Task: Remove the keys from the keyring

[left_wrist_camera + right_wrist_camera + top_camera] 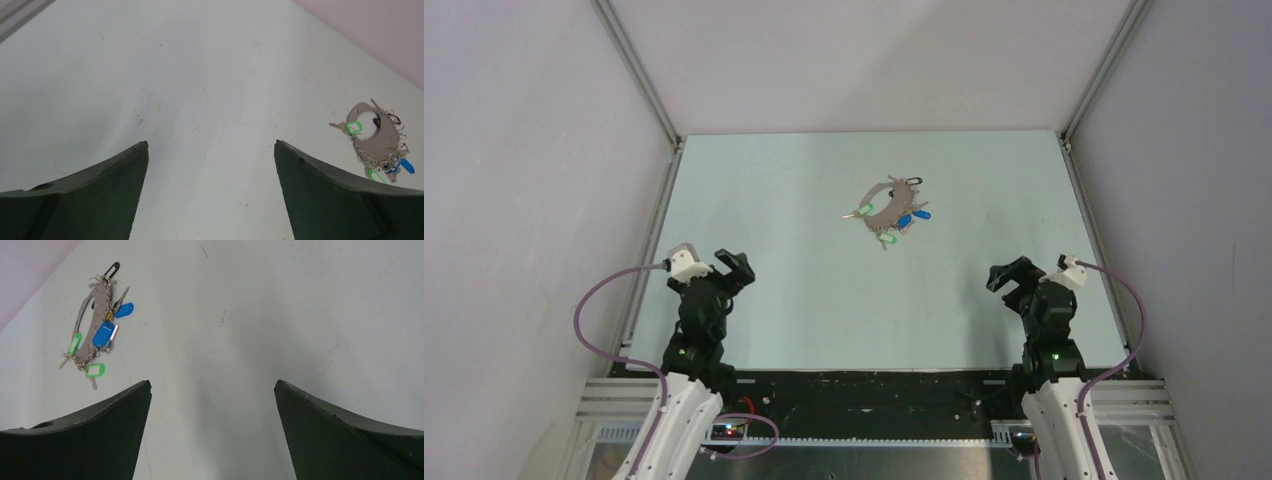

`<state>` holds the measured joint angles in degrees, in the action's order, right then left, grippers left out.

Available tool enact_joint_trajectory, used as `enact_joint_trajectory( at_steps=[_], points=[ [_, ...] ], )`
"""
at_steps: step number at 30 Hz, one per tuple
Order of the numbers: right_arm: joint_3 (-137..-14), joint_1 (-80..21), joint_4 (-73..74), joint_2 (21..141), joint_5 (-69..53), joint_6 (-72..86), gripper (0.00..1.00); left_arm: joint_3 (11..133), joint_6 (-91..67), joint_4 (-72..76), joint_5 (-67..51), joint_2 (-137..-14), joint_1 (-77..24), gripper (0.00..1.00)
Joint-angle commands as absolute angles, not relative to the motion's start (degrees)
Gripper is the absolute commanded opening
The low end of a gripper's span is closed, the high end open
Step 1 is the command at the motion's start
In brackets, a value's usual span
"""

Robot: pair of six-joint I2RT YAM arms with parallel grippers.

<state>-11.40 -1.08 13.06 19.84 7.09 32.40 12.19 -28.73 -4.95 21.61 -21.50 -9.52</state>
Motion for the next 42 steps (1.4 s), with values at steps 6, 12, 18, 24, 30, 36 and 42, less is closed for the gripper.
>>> enact_joint_trajectory(
  at_steps=[6,12,18,24,30,36,42],
  points=[
    [-13.9,-0.8,15.3,20.0,10.6,37.7,1.0,12.6,-31.8,-4.7,21.0,-21.6,-9.5,0.98],
    [-15.5,-1.8,11.2,27.3,7.6,36.6,1.0,10.9,-31.5,0.5,15.9,-22.5,-10.6,0.98],
    [-25.1,-16.7,6.5,43.4,18.5,38.3,1.0,18.0,-33.3,6.1,24.2,-38.0,-21.3,0.98],
    [-38.4,-26.2,4.6,62.3,23.1,42.2,0.96,25.7,-31.6,12.5,24.4,-52.1,-25.2,0.98],
    [-53.9,-29.7,5.4,82.2,22.4,45.4,0.92,26.9,-27.6,21.9,17.6,-59.5,-25.4,0.98],
    [-66.7,-30.9,9.6,95.4,21.8,50.5,0.81,25.5,-28.4,25.3,14.5,-60.5,-25.6,0.98],
    [-75.3,-32.2,13.5,104.2,20.7,54.3,0.67,24.3,-28.7,26.6,15.1,-60.7,-25.5,0.98]
  ],
)
